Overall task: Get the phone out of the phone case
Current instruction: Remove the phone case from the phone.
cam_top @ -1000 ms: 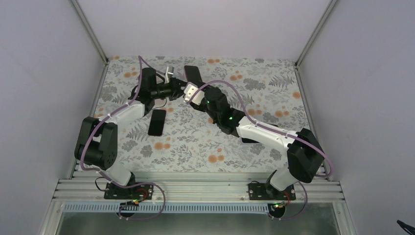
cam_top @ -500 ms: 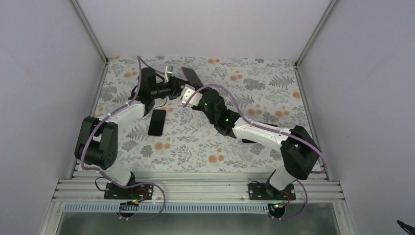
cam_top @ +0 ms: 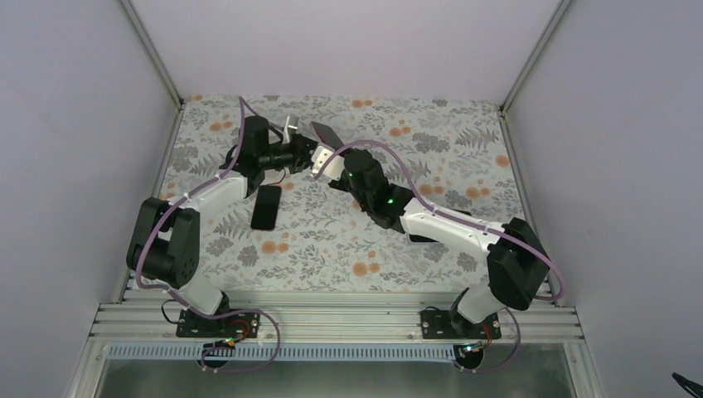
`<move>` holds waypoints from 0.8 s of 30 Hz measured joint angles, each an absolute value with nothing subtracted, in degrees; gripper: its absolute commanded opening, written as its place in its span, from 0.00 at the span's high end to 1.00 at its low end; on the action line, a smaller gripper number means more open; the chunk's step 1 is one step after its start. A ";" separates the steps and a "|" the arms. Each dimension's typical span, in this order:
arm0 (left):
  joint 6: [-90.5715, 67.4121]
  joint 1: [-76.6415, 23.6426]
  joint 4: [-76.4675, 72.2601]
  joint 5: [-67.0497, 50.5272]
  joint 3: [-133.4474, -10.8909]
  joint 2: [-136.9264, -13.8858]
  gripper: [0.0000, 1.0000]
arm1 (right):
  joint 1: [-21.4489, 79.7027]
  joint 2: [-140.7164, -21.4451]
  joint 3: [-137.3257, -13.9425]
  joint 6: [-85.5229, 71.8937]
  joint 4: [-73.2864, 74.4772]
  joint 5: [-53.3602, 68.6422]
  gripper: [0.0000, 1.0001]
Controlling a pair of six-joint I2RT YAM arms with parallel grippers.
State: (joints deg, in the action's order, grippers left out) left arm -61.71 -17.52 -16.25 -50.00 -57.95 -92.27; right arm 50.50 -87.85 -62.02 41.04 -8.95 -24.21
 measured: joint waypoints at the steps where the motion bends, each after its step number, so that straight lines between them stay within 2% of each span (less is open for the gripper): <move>1: -61.36 -17.52 -15.70 -49.89 -57.95 -92.20 0.98 | 50.50 -87.85 -62.33 40.66 -8.25 -24.10 0.96; 24: -55.68 -16.49 -9.63 -47.53 -57.95 -89.67 0.98 | 47.09 -87.85 -69.04 32.42 2.28 -14.94 0.96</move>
State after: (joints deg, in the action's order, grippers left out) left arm -55.68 -16.49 -9.63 -47.53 -57.95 -89.67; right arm 47.09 -87.85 -69.04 32.42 2.28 -14.94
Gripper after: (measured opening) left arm 0.090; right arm 0.050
